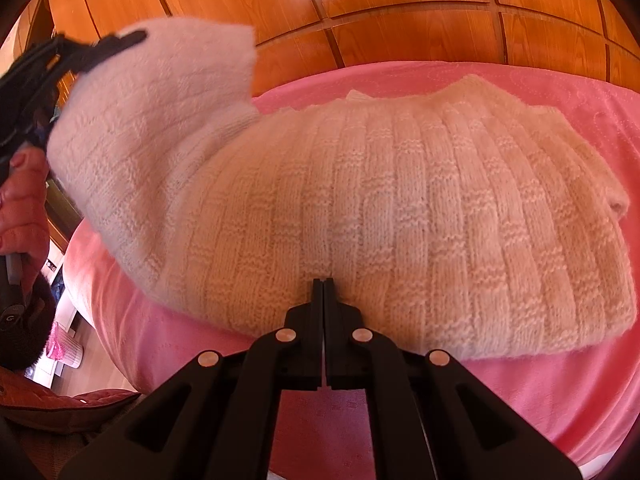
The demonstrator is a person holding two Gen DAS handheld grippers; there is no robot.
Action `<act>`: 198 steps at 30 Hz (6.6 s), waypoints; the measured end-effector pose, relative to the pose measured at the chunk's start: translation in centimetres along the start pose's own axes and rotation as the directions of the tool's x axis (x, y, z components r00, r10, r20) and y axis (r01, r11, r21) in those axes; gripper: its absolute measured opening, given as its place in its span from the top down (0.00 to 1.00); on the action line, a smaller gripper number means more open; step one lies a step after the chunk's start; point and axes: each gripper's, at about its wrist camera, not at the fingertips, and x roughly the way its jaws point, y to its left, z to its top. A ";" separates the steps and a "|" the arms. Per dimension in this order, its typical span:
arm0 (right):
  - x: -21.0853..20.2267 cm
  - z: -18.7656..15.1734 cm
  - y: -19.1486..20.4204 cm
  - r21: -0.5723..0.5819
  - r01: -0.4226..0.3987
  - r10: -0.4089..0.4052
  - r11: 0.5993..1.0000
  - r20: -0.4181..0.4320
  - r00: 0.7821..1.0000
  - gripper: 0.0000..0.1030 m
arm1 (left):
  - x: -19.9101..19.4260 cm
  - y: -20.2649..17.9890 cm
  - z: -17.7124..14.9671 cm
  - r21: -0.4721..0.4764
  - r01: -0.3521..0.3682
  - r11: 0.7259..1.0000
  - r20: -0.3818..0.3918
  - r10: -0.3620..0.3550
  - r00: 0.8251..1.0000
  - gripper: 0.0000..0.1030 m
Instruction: Fold small clothes
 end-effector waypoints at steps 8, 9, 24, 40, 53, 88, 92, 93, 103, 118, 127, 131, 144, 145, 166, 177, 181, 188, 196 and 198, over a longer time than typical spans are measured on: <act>-0.3 -0.2 -0.6 0.021 -0.023 0.023 1.000 0.007 1.000 1.00 | 6.3 -4.1 -1.5 0.060 0.078 0.995 -0.139 -0.069 0.988 0.76; -0.4 -0.2 -0.8 0.024 -0.026 0.026 0.999 0.008 1.000 1.00 | 6.7 -4.4 -1.8 0.069 0.084 0.994 -0.150 -0.073 0.986 0.76; -1.5 -0.6 -4.1 0.122 -0.123 0.121 0.985 0.021 0.992 1.00 | 13.0 -8.4 -3.7 0.105 0.168 0.980 -0.282 -0.133 0.950 0.76; -3.6 -0.8 -9.8 0.223 -0.224 0.219 0.949 0.045 0.975 1.00 | 8.4 -6.2 -2.2 -0.039 0.146 0.989 -0.104 -0.149 0.983 0.28; -6.4 -0.3 -13.8 0.272 -0.242 0.244 0.931 0.030 0.969 0.99 | 3.1 0.5 -7.4 0.132 -0.314 0.940 -0.016 0.318 0.948 0.28; -10.7 8.7 -20.6 0.381 0.068 -0.095 0.922 0.054 0.994 0.86 | 7.0 -2.9 -10.8 0.563 -0.331 0.757 0.021 0.387 0.922 0.28; -12.0 9.2 -21.1 0.350 0.206 -0.250 0.914 0.084 0.965 0.88 | 8.9 -4.1 -11.7 0.669 -0.339 0.661 0.047 0.417 0.908 0.28; -11.8 8.8 -21.8 0.356 0.227 -0.270 0.907 0.078 0.960 0.88 | 9.8 -4.0 -12.2 0.676 -0.332 0.657 0.026 0.429 0.903 0.28; -11.2 4.8 -23.6 0.422 0.198 -0.275 0.885 0.128 0.953 0.78 | 8.4 -2.0 -10.5 0.506 -0.254 0.824 -0.072 0.334 0.940 0.27; -8.0 14.0 -15.8 0.106 0.275 -0.286 0.955 0.108 0.952 0.67 | 13.2 -2.1 -4.9 0.458 -0.423 0.782 -0.048 0.497 0.866 0.22; -6.4 8.8 -21.0 0.264 0.389 -0.432 0.883 0.129 0.893 0.56 | 16.1 -1.9 -6.0 0.502 -0.412 0.760 -0.070 0.510 0.857 0.17; -6.2 8.9 -20.7 0.253 0.433 -0.473 0.866 0.129 0.872 0.49 | 16.7 -1.9 -6.0 0.519 -0.419 0.745 -0.058 0.520 0.852 0.15; -6.7 8.8 -24.0 0.384 0.311 -0.378 0.869 0.113 0.919 0.35 | 15.2 -1.0 -6.1 0.421 -0.396 0.816 -0.099 0.475 0.874 0.15; -6.9 8.8 -23.8 0.381 0.316 -0.385 0.869 0.117 0.916 0.35 | 14.8 -1.0 -6.2 0.397 -0.392 0.830 -0.107 0.466 0.878 0.15; -13.9 -1.0 -19.4 0.299 0.319 -0.361 0.899 0.096 0.927 0.27 | 8.1 0.9 -12.0 0.398 -0.261 0.879 -0.221 0.368 0.903 0.13; -15.1 0.9 -21.2 0.459 -0.060 -0.022 0.886 0.171 0.985 0.27 | 9.1 1.8 -8.6 0.102 -0.125 0.987 -0.266 0.148 0.953 0.13; -13.5 1.3 -22.5 0.546 -0.166 0.101 0.821 0.148 0.984 0.26 | 12.2 2.4 -8.5 0.071 -0.096 0.993 -0.357 0.116 0.927 0.13; -11.9 1.6 -25.6 0.662 -0.235 0.138 0.712 0.196 0.971 0.27 | 12.8 2.0 -9.4 0.156 -0.088 0.984 -0.346 0.138 0.928 0.12; -10.4 3.8 -24.9 0.612 -0.171 0.083 0.772 0.171 0.982 0.21 | 12.2 1.8 -10.3 0.203 -0.084 0.976 -0.318 0.146 0.937 0.10; -10.0 4.2 -24.9 0.596 -0.157 0.064 0.788 0.174 0.983 0.20 | 12.5 1.5 -10.4 0.224 -0.083 0.971 -0.320 0.154 0.935 0.09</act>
